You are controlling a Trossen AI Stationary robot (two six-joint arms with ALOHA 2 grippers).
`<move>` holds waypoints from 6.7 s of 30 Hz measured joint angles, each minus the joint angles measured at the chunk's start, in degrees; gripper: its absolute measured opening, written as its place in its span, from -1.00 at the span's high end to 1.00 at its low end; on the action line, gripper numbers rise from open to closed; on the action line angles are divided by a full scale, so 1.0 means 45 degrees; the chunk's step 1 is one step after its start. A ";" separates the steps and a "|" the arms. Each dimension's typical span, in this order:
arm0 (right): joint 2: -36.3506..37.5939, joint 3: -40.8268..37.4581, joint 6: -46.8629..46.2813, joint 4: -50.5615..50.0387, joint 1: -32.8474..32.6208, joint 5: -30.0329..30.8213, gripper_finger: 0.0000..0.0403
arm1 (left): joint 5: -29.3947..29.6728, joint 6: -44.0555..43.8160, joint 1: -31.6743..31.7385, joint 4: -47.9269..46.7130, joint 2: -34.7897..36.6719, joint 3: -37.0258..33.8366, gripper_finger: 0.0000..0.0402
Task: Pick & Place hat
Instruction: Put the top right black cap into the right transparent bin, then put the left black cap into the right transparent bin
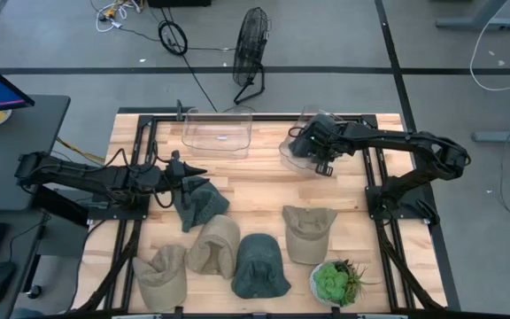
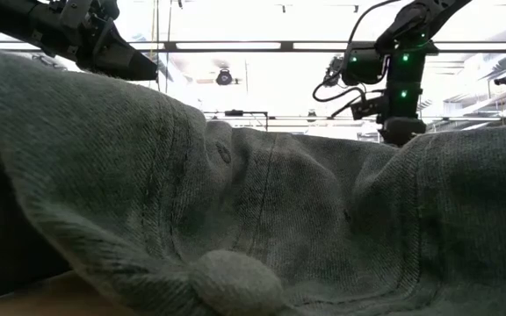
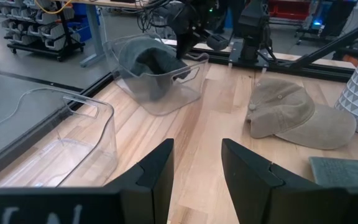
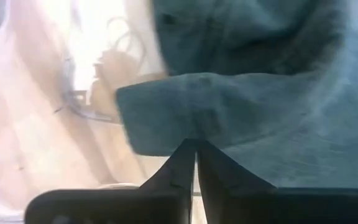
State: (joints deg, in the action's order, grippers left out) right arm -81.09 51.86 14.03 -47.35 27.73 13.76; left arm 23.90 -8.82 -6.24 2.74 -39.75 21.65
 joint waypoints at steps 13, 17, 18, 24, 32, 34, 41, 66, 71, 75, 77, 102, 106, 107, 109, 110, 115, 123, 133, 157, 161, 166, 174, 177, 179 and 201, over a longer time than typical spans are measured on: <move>-0.1602 0.0049 0.0099 0.0568 0.0335 -0.0514 0.89 | -0.0003 -0.0005 0.0000 0.0000 0.0000 0.0000 0.31; -0.1256 0.0014 -0.0005 0.0389 0.0236 -0.0169 0.89 | 0.0000 -0.0010 0.0000 0.0005 0.0000 0.0000 0.31; -0.1154 0.0064 -0.0001 0.0135 0.0193 -0.0042 0.89 | 0.0000 -0.0010 0.0000 0.0005 0.0000 0.0000 0.31; -0.0691 0.1295 -0.0439 -0.1991 -0.0306 0.0839 0.88 | 0.0000 -0.0045 0.0001 0.0223 0.0000 0.0000 0.31; -0.0340 0.3645 -0.1396 -0.2929 -0.2023 0.0879 0.61 | -0.0005 -0.0325 0.0000 0.1030 0.0000 0.0000 0.31; -0.0337 0.4013 -0.1530 -0.2795 -0.2566 0.0828 0.51 | -0.0055 -0.0440 0.0000 0.1003 0.0000 0.0000 0.31; -0.0380 0.4192 -0.1981 -0.0656 -0.4447 0.0123 0.23 | -0.0844 -0.1036 0.0000 0.0452 -0.0444 0.0280 0.31; -0.0614 0.4052 -0.2410 0.2826 -0.6008 0.0039 0.27 | -0.0189 -0.9568 -0.1154 -0.8048 -0.5003 0.2191 0.31; -0.0730 0.3847 -0.2294 0.3017 -0.6008 0.0039 0.27 | -0.0186 -0.9572 -0.1621 -0.8220 -0.5020 0.2191 0.31; -0.0842 0.3762 -0.2228 0.3216 -0.6008 0.0039 0.27 | -0.0136 -0.9573 -0.1676 -0.8921 -0.5208 0.2191 0.31; -0.0911 0.3755 -0.2226 0.3354 -0.6008 0.0041 0.27 | -0.0105 -0.9574 -0.1671 -0.8887 -0.5411 0.2191 0.31; -0.4778 0.3759 0.1117 1.2468 -0.6386 -0.1741 0.27 | 0.1692 -0.4980 -0.1502 -0.6606 -0.6523 0.4425 0.95; -0.5651 0.3759 0.1397 1.3881 -0.6373 -0.1737 0.27 | 0.2102 -0.3281 -0.1219 -0.5574 -0.6523 0.4499 0.95; -0.5804 0.3759 0.1282 1.4034 -0.6351 -0.1739 0.27 | 0.2133 -0.2883 -0.1116 -0.5372 -0.6523 0.4498 0.95; -0.5986 0.3759 0.0918 1.4025 -0.6337 -0.1738 0.27 | 0.2132 -0.2399 -0.0925 -0.5030 -0.6523 0.4498 0.96; -0.6021 0.3759 0.0714 1.4026 -0.6334 -0.1733 0.27 | 0.2127 -0.2293 -0.0836 -0.4915 -0.6541 0.4498 0.95; -0.6068 0.3759 0.0550 1.4045 -0.6334 -0.1484 0.27 | 0.2114 -0.2030 -0.0636 -0.4354 -0.6727 0.4498 0.94; -0.6043 0.3798 0.1425 1.3145 -0.6103 -0.0330 0.28 | 0.1554 -0.0554 -0.1151 -0.2810 -0.6884 0.4469 0.93; -0.6059 0.3794 0.1623 1.2303 -0.6076 -0.0210 0.88 | 0.1555 -0.0554 -0.1131 -0.2794 -0.7174 0.4517 0.88; -0.3519 0.3745 -0.0055 0.6931 -0.6679 0.7903 0.90 | 0.6367 0.0213 -0.0545 -0.2854 -0.7393 0.6220 0.06; -0.1719 0.3759 -0.1485 0.4171 -0.6599 0.9050 0.91 | 0.6368 0.0406 -0.0495 -0.3022 -0.7393 0.6227 0.09; 0.0209 0.3769 -0.6215 -0.0185 -0.5732 0.9619 0.91 | 0.6368 0.0049 -0.0495 -0.3177 -0.7412 0.6227 0.09; 0.0821 0.1751 -0.8855 -0.1267 -0.3464 0.9745 0.92 | 0.6368 0.0015 -0.0423 -0.3155 -0.7417 0.6227 0.10; 0.0618 0.0704 -0.7709 0.0700 -0.2862 0.9491 0.92 | 0.6368 0.0055 -0.0423 -0.3147 -0.7417 0.6227 0.10; 0.0547 0.0221 -0.6868 0.1821 -0.2593 0.8860 0.92 | 0.6368 0.0063 -0.0423 -0.3143 -0.7417 0.6227 0.10; 0.0280 -0.1977 -0.5230 0.3347 -0.1613 0.6695 0.41 | 0.6368 0.0102 -0.0423 -0.3147 -0.7417 0.6222 0.10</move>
State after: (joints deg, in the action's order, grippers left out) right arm -79.83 42.96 -9.51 -32.29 20.47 43.89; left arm 52.56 -8.36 -8.14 -11.42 -73.12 49.65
